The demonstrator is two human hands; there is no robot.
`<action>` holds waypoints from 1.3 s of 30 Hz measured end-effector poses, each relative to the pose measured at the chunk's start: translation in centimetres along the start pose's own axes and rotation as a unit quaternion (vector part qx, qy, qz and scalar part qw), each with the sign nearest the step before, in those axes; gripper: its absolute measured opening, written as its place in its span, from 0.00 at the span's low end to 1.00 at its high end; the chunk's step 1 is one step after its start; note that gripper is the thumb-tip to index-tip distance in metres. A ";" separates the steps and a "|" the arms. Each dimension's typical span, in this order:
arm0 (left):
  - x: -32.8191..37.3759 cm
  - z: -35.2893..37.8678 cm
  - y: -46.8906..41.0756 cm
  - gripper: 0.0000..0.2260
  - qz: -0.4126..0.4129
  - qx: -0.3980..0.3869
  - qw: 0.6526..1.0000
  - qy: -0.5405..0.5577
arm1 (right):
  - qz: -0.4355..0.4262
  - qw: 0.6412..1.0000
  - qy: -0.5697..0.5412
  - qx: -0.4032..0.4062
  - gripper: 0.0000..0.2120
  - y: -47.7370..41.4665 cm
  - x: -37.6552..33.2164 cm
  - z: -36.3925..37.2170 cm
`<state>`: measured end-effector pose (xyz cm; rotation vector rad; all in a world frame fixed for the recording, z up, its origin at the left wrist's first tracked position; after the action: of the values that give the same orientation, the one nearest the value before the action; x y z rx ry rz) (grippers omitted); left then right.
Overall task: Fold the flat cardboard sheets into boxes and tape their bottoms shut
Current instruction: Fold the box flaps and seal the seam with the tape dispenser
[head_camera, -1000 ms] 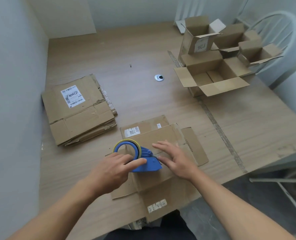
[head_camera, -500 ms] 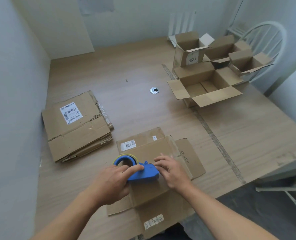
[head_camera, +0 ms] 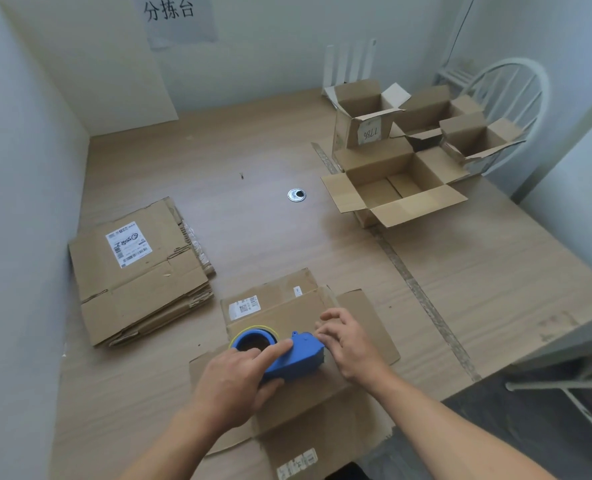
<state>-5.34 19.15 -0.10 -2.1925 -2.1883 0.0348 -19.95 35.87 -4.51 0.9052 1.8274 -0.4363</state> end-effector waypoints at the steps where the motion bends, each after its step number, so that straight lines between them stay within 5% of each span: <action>1: -0.1 0.0 0.0 0.29 -0.004 0.001 1.000 0.000 | 0.012 1.000 -0.020 0.017 0.07 -0.1 0.3 -0.4; 5: -1.7 0.2 0.8 0.24 -0.041 -0.006 0.999 0.015 | 0.098 0.977 -0.171 0.085 0.08 -0.2 1.7 -3.8; 13: -1.2 0.7 0.8 0.28 -0.020 -0.012 0.999 -0.023 | 0.174 0.960 -0.204 0.076 0.10 -1.1 2.3 -6.3; 20: -0.6 0.1 0.4 0.36 -0.020 -0.040 0.998 -0.048 | 0.230 0.959 -0.168 0.010 0.13 -2.0 3.2 -6.5; 39: -0.1 -0.3 0.2 0.35 -0.030 -0.025 0.999 -0.030 | 0.401 0.897 -0.179 -0.051 0.12 -2.3 3.9 -5.4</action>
<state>-5.12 19.04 0.19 -2.1780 -2.3109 0.0442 -25.84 39.38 -5.99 1.3072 1.0047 0.0259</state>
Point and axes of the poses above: each hand's wrist, its own y-axis away from the middle knuckle, its own z-axis out of the palm, x = y × z, the point moved 3 cm from there along -y, towards the middle knuckle, and after that the axes turned 8 degrees about -y, right-handed, at the moved point
